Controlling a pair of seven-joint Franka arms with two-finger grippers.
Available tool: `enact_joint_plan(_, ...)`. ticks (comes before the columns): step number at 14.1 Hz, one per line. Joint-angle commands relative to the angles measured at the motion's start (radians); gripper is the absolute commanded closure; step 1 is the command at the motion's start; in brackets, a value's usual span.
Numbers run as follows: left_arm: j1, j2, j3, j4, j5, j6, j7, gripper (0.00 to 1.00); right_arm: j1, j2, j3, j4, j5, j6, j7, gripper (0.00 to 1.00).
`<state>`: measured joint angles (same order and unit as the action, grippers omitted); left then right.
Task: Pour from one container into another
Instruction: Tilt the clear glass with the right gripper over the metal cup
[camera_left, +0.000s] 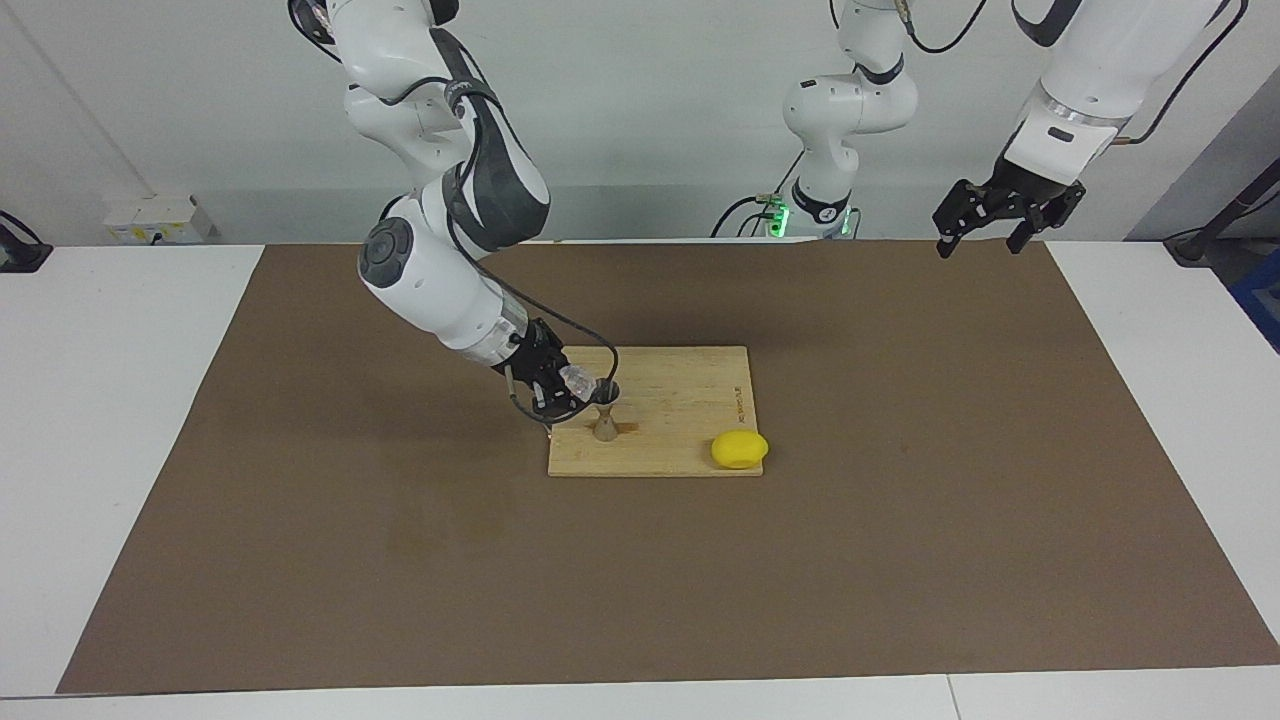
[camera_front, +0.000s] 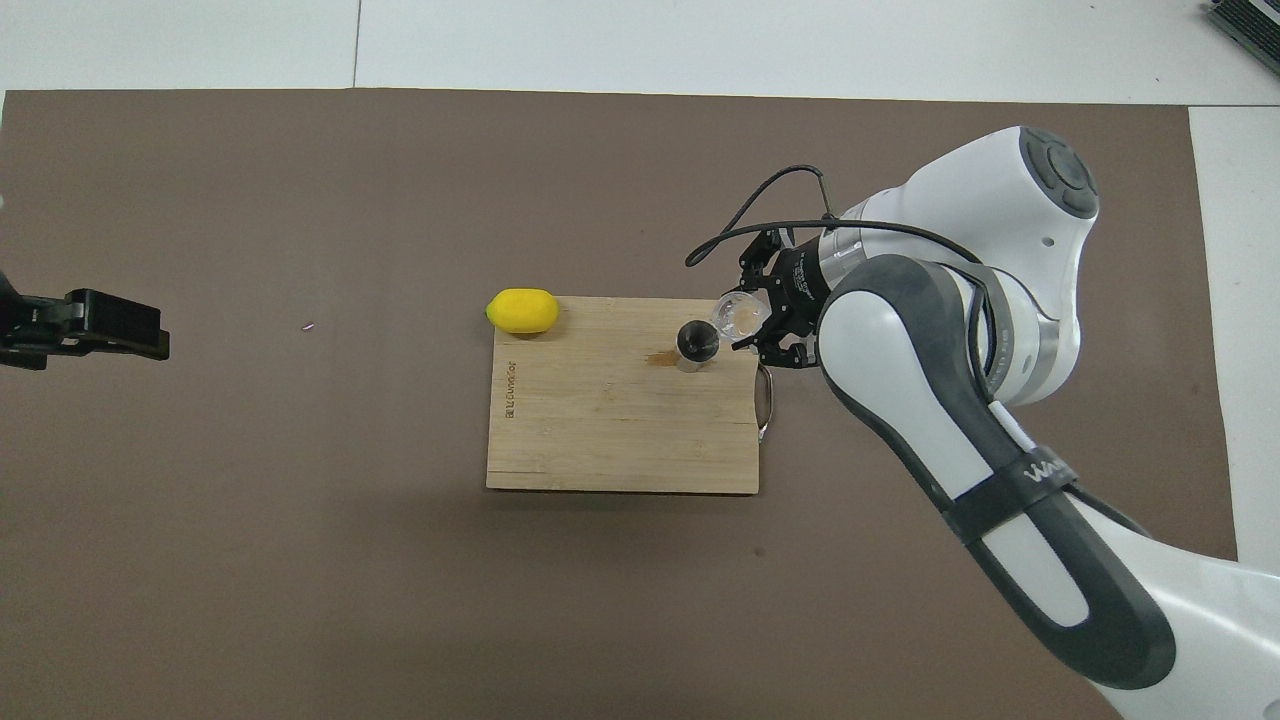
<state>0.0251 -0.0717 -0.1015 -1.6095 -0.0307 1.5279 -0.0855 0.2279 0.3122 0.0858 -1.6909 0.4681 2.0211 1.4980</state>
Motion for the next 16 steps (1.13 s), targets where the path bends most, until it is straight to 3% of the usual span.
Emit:
enact_joint_plan(1, 0.013, -0.02, -0.006, -0.006, -0.011, -0.02, 0.056, 0.0, 0.031, -0.005, -0.001, 0.016, -0.08, -0.004, 0.034, 0.93)
enact_joint_plan(7, 0.013, -0.02, -0.003, -0.006, -0.009, -0.009, 0.093, 0.0, 0.096, -0.005, 0.0, 0.017, -0.313, -0.007, 0.048, 0.93)
enact_joint_plan(11, 0.013, -0.022, -0.004, -0.01, -0.011, -0.003, 0.09, 0.0, 0.13, -0.005, 0.0, 0.017, -0.391, -0.005, 0.054, 0.93)
enact_joint_plan(16, 0.012, -0.022, -0.004, -0.01, -0.011, -0.018, 0.095, 0.0, 0.131, -0.005, 0.002, 0.036, -0.394, -0.012, 0.056, 0.93)
